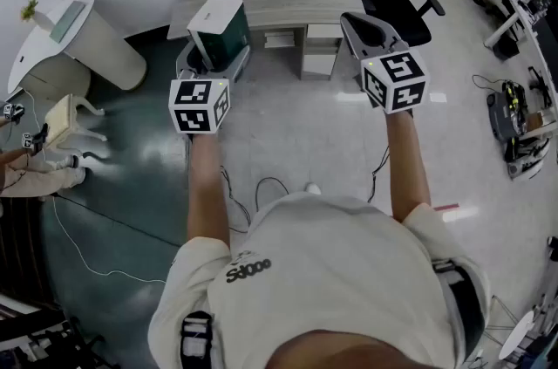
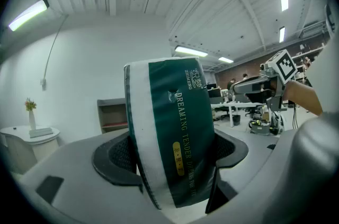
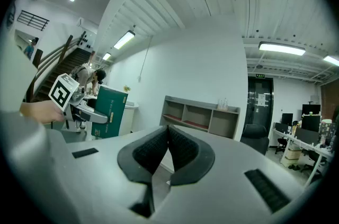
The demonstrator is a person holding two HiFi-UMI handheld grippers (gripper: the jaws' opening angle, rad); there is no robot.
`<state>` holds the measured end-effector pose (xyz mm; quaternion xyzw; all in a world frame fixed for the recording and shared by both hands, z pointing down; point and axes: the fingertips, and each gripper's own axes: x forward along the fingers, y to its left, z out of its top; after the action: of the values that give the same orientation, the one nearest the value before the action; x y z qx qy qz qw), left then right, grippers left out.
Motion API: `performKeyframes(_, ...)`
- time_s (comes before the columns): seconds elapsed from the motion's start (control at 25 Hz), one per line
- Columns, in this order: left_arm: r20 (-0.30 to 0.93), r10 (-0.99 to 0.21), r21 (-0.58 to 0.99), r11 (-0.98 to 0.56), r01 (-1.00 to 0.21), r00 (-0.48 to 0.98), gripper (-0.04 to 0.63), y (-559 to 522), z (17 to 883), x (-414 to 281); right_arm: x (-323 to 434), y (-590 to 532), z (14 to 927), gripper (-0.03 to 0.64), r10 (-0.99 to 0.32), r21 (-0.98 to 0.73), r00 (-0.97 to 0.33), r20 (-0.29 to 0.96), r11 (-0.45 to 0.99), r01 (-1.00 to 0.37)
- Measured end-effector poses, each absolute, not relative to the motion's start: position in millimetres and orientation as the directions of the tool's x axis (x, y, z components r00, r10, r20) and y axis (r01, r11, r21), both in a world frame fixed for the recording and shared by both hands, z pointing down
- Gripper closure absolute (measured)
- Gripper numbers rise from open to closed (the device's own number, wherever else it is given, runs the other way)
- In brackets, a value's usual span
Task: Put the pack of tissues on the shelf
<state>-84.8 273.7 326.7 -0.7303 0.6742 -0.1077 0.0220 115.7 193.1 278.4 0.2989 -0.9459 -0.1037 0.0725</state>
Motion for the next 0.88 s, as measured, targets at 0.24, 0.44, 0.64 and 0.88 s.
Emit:
performKeyframes(0.24, 0.129, -0.989, -0.183, -0.1, -0.978, 0.077, 0.207, 273.5, 327.8, -92.1, 105.6, 195.3, 286.4, 0.611, -0.573, 0.246, -0.814, 0.092, 0.805, -0.539)
performKeyframes(0.44, 0.134, -0.986, -0.192, -0.12, -0.974, 0.095, 0.207, 280.1, 332.1, -98.7, 98.2, 203.1, 291.8, 0.611, -0.58, 0.209, -0.809, 0.096, 0.806, -0.554)
performKeyframes(0.64, 0.163, -0.979, -0.183, -0.149, -0.972, 0.12, 0.207, 286.9, 351.7, -101.2, 101.7, 211.4, 304.2, 0.611, -0.615, 0.176, -0.783, 0.097, 0.785, -0.594)
performKeyframes(0.88, 0.155, -0.977, -0.192, -0.174, -0.966, 0.146, 0.207, 284.9, 350.1, -98.8, 103.4, 209.9, 303.4, 0.611, -0.647, 0.198, -0.757, 0.088, 0.756, -0.624)
